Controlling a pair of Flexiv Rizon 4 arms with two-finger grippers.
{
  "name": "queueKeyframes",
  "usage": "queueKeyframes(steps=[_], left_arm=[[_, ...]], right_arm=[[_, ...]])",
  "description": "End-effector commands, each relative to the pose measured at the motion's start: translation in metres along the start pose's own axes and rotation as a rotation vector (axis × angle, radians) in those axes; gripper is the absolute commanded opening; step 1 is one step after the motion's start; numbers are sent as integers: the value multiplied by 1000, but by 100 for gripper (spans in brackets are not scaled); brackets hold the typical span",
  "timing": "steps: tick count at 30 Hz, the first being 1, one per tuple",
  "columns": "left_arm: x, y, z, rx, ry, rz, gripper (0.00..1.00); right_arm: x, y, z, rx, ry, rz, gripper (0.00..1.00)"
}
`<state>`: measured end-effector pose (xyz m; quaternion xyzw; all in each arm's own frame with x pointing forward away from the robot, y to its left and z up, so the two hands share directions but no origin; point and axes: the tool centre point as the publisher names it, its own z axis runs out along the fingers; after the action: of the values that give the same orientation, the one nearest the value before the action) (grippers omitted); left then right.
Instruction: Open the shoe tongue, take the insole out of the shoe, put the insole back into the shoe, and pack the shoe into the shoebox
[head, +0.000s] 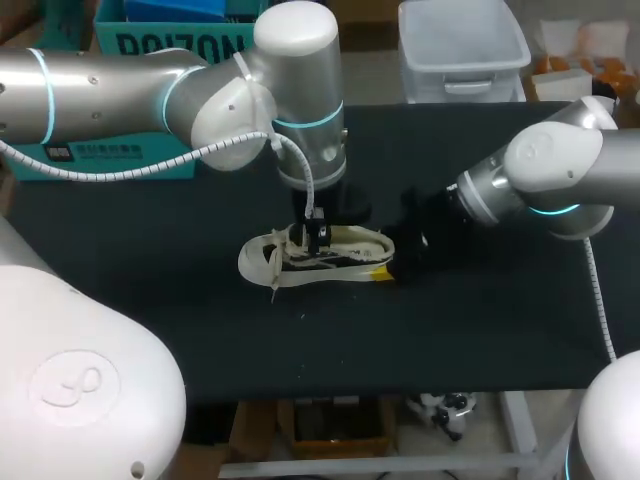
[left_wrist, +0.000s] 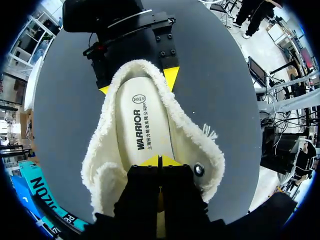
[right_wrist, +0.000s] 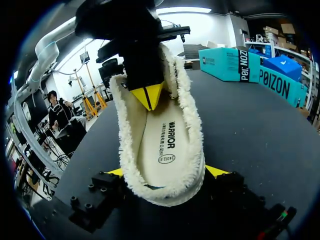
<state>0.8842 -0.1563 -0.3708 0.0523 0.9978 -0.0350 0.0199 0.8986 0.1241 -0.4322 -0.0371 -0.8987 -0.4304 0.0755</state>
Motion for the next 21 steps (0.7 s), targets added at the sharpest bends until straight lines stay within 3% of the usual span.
queueKeyframes(steps=[1, 5, 11, 21], left_arm=[[-7, -3, 8, 2, 44, -1, 0], [-2, -1, 4, 13, 88, 12, 0], [6, -1, 0, 2, 82, 18, 0], [20, 0, 16, -20, 103, 11, 0]], right_arm=[[-2, -8, 10, -3, 0, -1, 0], [-2, -8, 10, -3, 0, -1, 0], [-2, -8, 10, -3, 0, -1, 0], [-2, -8, 10, -3, 0, -1, 0]])
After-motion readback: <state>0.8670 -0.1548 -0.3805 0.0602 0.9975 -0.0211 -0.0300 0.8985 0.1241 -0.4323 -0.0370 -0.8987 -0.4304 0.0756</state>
